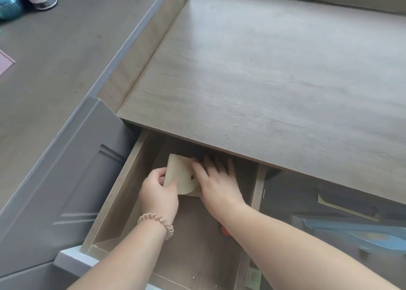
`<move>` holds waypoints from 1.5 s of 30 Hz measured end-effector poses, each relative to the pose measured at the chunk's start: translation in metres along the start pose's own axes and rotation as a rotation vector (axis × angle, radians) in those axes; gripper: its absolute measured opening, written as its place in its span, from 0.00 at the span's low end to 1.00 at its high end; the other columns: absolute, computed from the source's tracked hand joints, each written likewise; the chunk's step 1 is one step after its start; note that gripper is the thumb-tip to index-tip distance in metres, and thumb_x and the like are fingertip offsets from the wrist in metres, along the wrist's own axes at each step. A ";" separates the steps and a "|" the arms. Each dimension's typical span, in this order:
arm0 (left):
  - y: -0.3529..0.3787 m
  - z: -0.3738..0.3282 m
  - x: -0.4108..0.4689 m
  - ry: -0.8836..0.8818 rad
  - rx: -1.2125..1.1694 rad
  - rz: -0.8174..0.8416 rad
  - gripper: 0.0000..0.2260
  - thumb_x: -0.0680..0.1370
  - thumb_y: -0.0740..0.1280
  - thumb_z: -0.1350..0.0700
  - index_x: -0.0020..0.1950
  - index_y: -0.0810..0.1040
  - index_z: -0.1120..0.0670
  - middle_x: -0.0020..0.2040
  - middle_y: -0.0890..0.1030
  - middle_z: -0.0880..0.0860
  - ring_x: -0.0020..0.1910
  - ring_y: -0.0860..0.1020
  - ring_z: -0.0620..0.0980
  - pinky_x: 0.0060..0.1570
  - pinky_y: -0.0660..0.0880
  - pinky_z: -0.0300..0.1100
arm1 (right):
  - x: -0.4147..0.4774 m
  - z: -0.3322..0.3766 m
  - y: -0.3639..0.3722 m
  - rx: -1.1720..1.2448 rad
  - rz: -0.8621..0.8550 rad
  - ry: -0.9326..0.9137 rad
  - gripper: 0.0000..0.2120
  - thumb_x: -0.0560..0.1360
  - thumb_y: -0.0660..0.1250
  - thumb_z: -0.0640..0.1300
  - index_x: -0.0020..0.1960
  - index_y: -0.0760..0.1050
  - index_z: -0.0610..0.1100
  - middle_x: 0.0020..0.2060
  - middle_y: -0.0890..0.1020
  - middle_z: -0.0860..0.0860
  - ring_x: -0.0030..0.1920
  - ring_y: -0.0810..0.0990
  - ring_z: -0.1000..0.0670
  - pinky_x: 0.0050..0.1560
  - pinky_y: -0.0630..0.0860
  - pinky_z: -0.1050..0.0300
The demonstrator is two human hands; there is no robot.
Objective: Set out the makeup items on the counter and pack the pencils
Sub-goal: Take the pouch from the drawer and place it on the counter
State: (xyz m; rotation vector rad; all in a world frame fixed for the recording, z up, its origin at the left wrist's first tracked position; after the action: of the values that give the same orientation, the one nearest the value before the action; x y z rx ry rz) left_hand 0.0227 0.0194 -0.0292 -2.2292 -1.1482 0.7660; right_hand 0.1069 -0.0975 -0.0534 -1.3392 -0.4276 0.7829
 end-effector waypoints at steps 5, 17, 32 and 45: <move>-0.047 -0.050 -0.019 0.241 -0.125 0.088 0.13 0.72 0.70 0.60 0.46 0.79 0.41 0.45 0.82 0.43 0.41 0.79 0.38 0.37 0.73 0.31 | -0.026 0.016 -0.046 0.133 -0.229 -0.111 0.42 0.67 0.73 0.54 0.73 0.55 0.50 0.68 0.72 0.45 0.64 0.74 0.41 0.67 0.58 0.33; -0.084 -0.207 -0.071 0.408 -0.731 0.505 0.11 0.72 0.68 0.68 0.47 0.82 0.53 0.40 0.86 0.49 0.39 0.83 0.45 0.35 0.78 0.37 | -0.122 -0.052 -0.203 0.372 -0.660 0.080 0.26 0.73 0.62 0.48 0.70 0.61 0.53 0.58 0.78 0.54 0.59 0.73 0.57 0.71 0.52 0.45; 0.150 -0.358 -0.295 0.604 -0.261 0.613 0.33 0.73 0.70 0.48 0.74 0.57 0.45 0.58 0.75 0.47 0.54 0.76 0.47 0.54 0.73 0.42 | -0.301 -0.302 -0.283 0.476 -0.905 0.343 0.24 0.71 0.67 0.32 0.63 0.75 0.50 0.42 0.80 0.59 0.46 0.75 0.63 0.69 0.62 0.40; 0.416 -0.379 -0.515 0.355 -0.178 0.946 0.34 0.73 0.67 0.58 0.75 0.55 0.47 0.39 0.80 0.54 0.36 0.78 0.46 0.37 0.72 0.37 | -0.427 -0.592 -0.261 0.489 -0.816 0.702 0.14 0.74 0.65 0.35 0.54 0.77 0.51 0.43 0.78 0.55 0.46 0.75 0.51 0.73 0.54 0.44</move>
State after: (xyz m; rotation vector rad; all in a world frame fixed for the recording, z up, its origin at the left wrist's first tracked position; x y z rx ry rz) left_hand 0.2618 -0.6954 0.0916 -2.8924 0.0675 0.5525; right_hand 0.2892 -0.8256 0.1417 -0.7842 -0.1641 -0.2676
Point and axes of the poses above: each hand's wrist, its own x-axis towards the middle knuckle, its own y-axis out of the palm, z = x × y, the point moved 3 cm from there along x, towards the middle knuckle
